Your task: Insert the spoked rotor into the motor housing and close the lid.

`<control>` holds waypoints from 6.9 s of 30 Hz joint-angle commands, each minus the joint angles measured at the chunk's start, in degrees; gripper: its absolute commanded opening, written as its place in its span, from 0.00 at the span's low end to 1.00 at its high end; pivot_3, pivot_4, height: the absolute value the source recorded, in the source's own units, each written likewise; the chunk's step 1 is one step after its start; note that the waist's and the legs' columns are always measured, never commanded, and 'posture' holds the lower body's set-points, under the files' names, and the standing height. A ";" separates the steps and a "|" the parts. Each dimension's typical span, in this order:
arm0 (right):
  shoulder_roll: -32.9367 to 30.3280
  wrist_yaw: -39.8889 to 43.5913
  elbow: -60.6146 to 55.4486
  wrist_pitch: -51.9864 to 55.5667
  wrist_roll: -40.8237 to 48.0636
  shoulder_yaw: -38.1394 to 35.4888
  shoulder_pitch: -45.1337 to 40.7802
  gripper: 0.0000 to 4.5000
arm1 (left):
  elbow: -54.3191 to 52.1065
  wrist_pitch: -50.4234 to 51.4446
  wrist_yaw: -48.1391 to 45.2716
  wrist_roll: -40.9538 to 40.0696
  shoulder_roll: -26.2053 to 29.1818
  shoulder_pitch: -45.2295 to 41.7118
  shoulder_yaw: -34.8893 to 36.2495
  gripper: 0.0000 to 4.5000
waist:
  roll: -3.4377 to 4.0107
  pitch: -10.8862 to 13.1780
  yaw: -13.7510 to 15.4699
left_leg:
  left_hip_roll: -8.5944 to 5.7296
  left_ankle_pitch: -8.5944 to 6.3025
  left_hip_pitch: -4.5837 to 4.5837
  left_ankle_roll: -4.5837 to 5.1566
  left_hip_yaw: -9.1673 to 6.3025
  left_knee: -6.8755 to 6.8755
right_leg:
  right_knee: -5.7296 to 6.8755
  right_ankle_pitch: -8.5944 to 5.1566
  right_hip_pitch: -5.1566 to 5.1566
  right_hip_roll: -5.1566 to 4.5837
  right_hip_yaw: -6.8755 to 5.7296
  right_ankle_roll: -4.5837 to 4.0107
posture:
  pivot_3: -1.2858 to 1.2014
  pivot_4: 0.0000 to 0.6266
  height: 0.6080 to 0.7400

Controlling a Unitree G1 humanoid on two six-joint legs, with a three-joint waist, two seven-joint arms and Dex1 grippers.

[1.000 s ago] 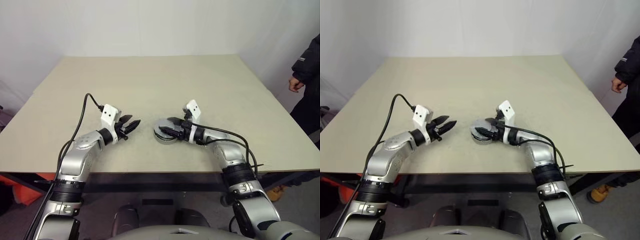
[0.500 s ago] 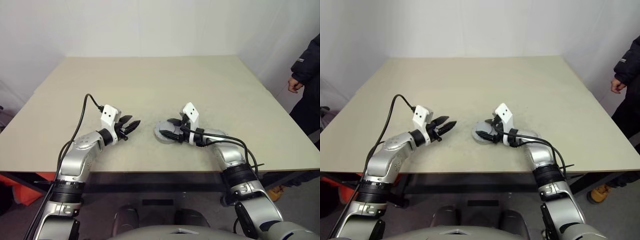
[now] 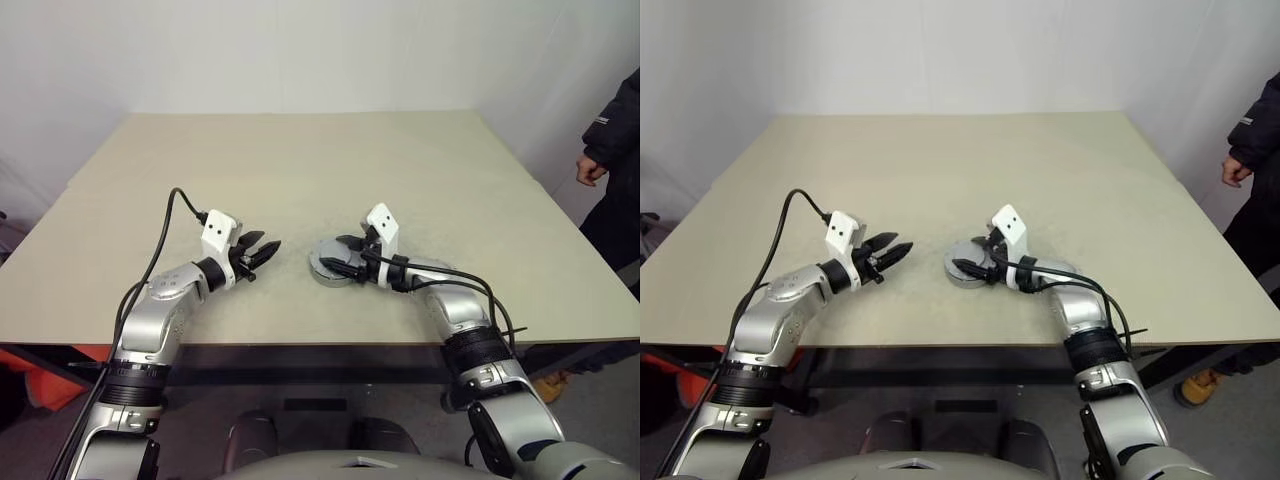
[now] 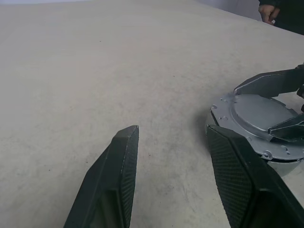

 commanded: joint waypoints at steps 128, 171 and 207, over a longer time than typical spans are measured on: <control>13.35 -30.26 -1.06 63.14 30.14 -32.03 -8.63 0.96 | 16.80 18.11 -0.60 -3.03 -8.95 -15.53 -2.77 0.00 | 0.15 -0.12 0.14 | -0.06 0.23 0.03 -0.40 -0.01 -0.79 | -0.54 -0.23 -0.06 -0.03 -0.02 0.42 | 0.52 0.00 1.00; 22.02 -48.17 8.37 53.76 46.89 -47.62 -24.08 0.46 | 2.54 32.55 18.38 -42.70 -18.10 -2.26 32.28 0.42 | 0.17 -0.06 0.17 | -0.04 0.26 -0.85 -0.46 0.01 -0.60 | -0.31 -0.05 -0.83 0.07 -0.02 0.00 | 0.52 0.00 1.00; 21.74 -49.94 3.46 58.42 52.32 -42.91 -23.20 0.46 | 18.55 28.07 22.76 -56.21 -21.39 -13.82 26.80 0.53 | 0.14 -0.05 0.56 | -0.05 0.37 -0.86 -0.64 -0.05 -0.43 | -0.21 0.05 -0.78 0.20 0.01 0.49 | 0.52 0.00 1.00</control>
